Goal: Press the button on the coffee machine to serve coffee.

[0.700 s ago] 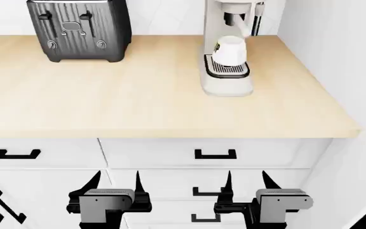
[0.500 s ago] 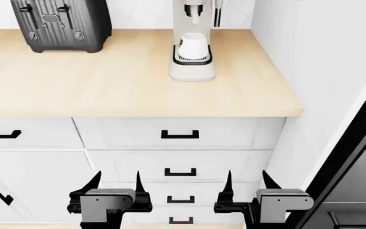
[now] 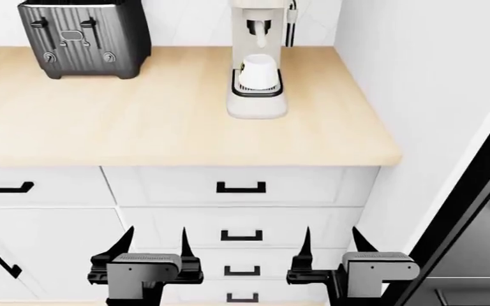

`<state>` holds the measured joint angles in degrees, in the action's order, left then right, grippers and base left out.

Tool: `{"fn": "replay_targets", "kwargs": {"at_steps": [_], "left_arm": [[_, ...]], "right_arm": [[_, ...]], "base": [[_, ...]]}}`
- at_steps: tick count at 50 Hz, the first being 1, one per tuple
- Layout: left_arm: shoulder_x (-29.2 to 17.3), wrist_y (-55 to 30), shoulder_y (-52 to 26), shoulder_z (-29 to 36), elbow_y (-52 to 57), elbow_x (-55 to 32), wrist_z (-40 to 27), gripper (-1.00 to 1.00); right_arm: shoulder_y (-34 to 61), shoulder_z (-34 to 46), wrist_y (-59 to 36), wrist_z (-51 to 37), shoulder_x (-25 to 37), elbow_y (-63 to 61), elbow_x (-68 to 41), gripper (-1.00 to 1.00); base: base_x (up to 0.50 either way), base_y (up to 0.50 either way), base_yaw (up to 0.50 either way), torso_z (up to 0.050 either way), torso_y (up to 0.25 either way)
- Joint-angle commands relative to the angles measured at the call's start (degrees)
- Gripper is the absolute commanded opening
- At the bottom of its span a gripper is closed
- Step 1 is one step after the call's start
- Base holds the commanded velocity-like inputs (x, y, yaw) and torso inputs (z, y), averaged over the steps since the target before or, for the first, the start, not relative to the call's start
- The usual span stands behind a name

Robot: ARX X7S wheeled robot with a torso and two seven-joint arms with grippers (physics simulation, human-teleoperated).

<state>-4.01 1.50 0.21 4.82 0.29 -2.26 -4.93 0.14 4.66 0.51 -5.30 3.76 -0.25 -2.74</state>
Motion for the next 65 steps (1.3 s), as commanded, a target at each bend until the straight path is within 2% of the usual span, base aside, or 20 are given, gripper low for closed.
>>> {"fn": "replay_targets", "kwargs": {"at_steps": [1, 22, 31, 32, 33, 61, 65], "left_arm": [[-0.8, -0.2, -0.3, 1.8, 0.1, 0.4, -1.3, 1.00], [-2.1, 0.3, -0.5, 3.2, -0.3, -1.5, -2.3, 1.00], [-2.3, 0.3, -0.4, 3.3, -0.1, -2.1, -3.5, 1.00], [-0.3, 0.3, -0.1, 1.8, -0.2, 3.0, -1.0, 1.00], [3.5, 0.0, -0.1, -3.3, -0.1, 3.7, 3.1, 1.00], [-0.2, -0.6, -0.2, 1.3, 0.5, -0.1, -1.6, 1.00], [-0.6, -4.2, 0.5, 0.8, 5.3, -0.9, -2.7, 1.00]], "right_arm": [[0.2, 1.2, -0.5, -0.9, 0.9, 0.2, -0.9, 1.00], [0.2, 2.5, -0.2, -2.5, 2.2, 0.0, -2.3, 1.00], [0.5, 3.2, -0.6, -2.7, 2.7, 0.3, -3.2, 1.00], [0.7, 0.8, -1.5, 0.4, 0.2, 1.2, 0.9, 1.00], [0.1, -3.8, -1.1, 4.3, -3.2, 0.2, 2.8, 1.00], [0.0, 0.6, -1.6, -0.7, 0.5, -0.7, 0.7, 1.00], [-0.6, 0.5, -4.0, -2.2, 0.7, -4.5, 1.1, 1.00]], "base": [[0.00, 0.00, 0.00, 0.050, 0.000], [0.00, 0.00, 0.00, 0.050, 0.000], [0.00, 0.00, 0.00, 0.000, 0.000], [0.00, 0.00, 0.00, 0.000, 0.000], [0.00, 0.00, 0.00, 0.000, 0.000], [0.00, 0.00, 0.00, 0.000, 0.000], [0.00, 0.00, 0.00, 0.000, 0.000]]}}
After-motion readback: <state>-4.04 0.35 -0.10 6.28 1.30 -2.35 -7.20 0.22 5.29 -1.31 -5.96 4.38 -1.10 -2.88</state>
